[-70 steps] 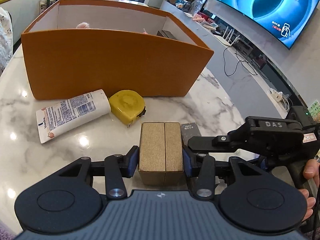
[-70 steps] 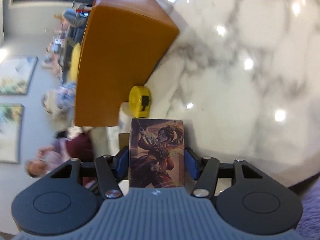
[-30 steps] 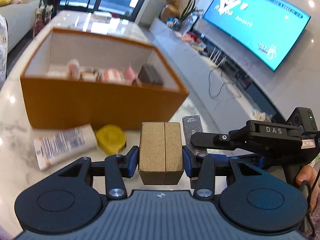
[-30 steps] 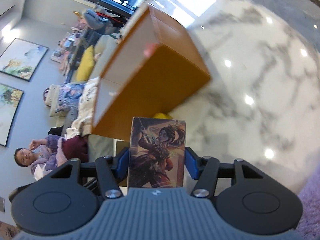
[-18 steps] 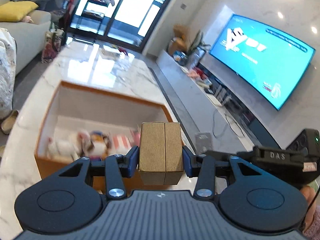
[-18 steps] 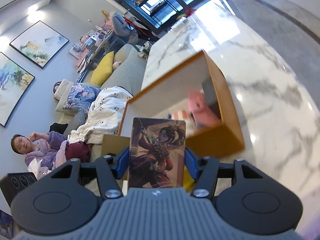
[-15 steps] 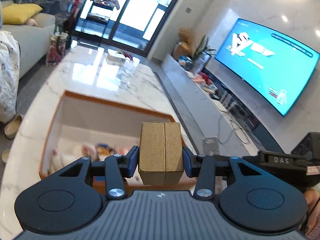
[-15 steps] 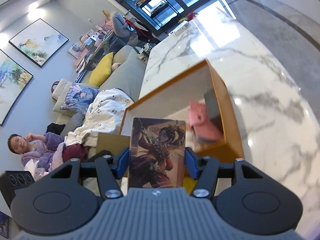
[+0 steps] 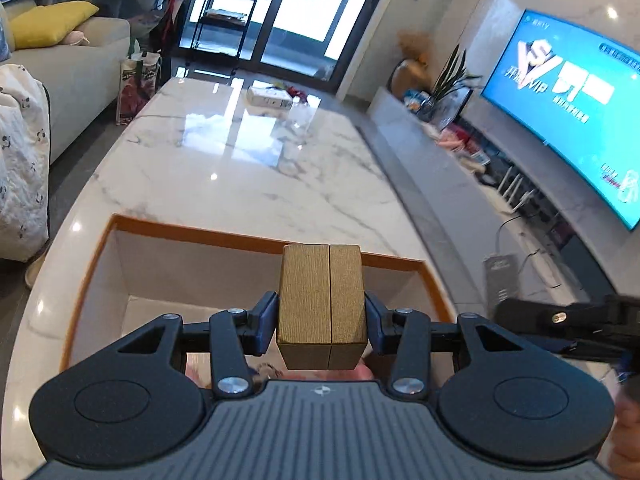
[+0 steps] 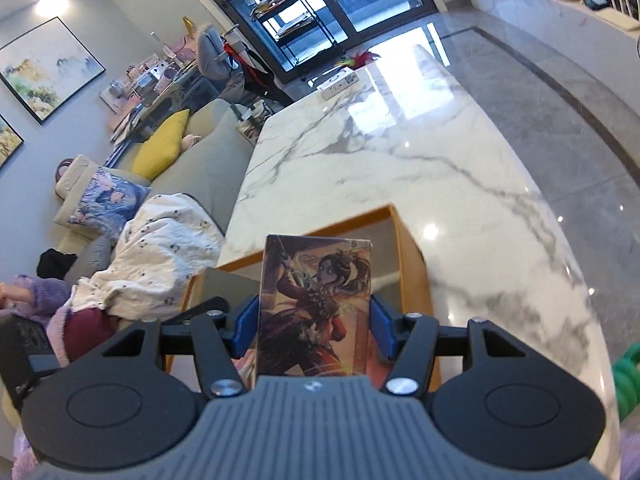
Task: Organize objects
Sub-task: 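Lift the tan box and card box and carry both over the orange box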
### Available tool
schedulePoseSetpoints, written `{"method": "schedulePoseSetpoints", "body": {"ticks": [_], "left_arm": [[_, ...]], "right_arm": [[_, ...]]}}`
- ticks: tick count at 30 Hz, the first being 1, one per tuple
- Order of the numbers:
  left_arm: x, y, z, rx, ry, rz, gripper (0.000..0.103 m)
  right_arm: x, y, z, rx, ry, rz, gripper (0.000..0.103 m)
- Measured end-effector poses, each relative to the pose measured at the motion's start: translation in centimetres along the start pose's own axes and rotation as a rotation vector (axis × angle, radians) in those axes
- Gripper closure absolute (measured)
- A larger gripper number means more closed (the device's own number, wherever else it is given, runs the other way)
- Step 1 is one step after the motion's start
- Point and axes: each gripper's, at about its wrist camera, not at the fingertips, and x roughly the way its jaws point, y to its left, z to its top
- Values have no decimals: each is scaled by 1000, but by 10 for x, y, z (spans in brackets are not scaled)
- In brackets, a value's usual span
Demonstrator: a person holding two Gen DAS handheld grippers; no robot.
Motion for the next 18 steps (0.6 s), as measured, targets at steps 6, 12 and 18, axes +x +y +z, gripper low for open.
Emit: {"method": "schedulePoseSetpoints", "body": {"ticks": [6,12,18], "left_arm": [[42,-10,-6,81,86,81,52],[60,-21,-17,124,161,81,52],[70,-15,-15,4,205,-13,52]], "right_arm": [[30,3,17,-54,1,-26,43],[50,4,28,-107,-20,-70,43],[60,-1,32,-117,-19,-97,43]]}}
